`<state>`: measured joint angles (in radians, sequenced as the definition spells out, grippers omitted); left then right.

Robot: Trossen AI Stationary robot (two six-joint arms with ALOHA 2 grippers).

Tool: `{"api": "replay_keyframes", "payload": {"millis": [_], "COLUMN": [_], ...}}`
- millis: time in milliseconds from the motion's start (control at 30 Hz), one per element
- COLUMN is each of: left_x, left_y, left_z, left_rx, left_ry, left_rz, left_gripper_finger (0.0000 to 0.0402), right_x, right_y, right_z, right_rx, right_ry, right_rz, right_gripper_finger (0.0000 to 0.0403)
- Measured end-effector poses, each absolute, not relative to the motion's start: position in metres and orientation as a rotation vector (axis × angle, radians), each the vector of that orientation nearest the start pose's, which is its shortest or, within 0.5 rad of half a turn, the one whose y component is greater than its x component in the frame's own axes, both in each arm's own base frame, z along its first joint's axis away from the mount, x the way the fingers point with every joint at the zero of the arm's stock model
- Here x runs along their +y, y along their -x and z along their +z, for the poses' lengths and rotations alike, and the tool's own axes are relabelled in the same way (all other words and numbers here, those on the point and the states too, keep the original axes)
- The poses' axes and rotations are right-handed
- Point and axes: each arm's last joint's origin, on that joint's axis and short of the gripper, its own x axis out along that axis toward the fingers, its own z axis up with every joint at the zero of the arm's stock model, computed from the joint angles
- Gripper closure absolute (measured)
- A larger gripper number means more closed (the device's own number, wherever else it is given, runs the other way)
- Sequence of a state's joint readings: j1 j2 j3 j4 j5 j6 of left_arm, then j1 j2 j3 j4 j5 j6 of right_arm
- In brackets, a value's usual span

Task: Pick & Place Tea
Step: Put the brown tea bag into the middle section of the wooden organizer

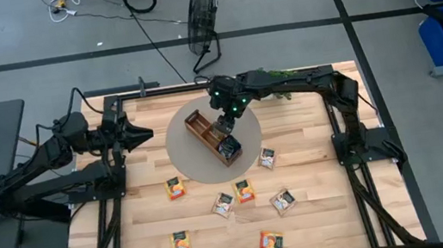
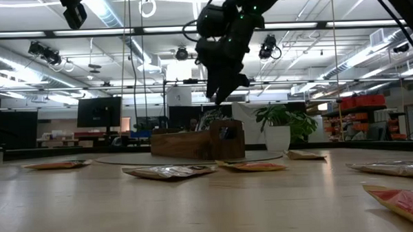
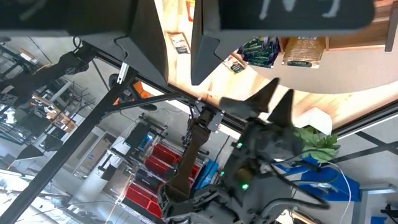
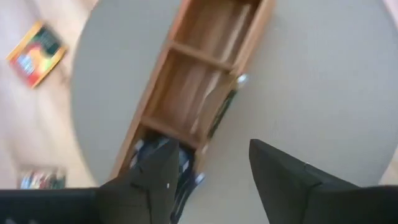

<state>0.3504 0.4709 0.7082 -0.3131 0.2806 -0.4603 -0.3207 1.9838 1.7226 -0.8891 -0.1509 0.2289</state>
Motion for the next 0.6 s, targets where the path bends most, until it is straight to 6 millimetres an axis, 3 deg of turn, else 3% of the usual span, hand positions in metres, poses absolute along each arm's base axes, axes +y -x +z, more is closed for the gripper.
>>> {"api": "replay_keyframes", "payload": {"millis": [300, 600], "left_x": [0.028, 0.028], "left_y": [-0.100, -0.100], "left_z": [0.332, 0.332], "left_rx": [0.055, 0.055], "left_ry": [0.482, 0.482], "left_rz": [0.086, 0.086], "left_gripper_finger": [0.0330, 0.0330], "right_x": [-0.105, -0.081], "right_y": [-0.384, -0.392], "right_z": [0.289, 0.302], "right_rx": [1.026, 0.942], "right_ry": [-0.504, -0.579], "right_rz": [0.090, 0.253], "right_gripper_finger": [0.0220, 0.0237]}}
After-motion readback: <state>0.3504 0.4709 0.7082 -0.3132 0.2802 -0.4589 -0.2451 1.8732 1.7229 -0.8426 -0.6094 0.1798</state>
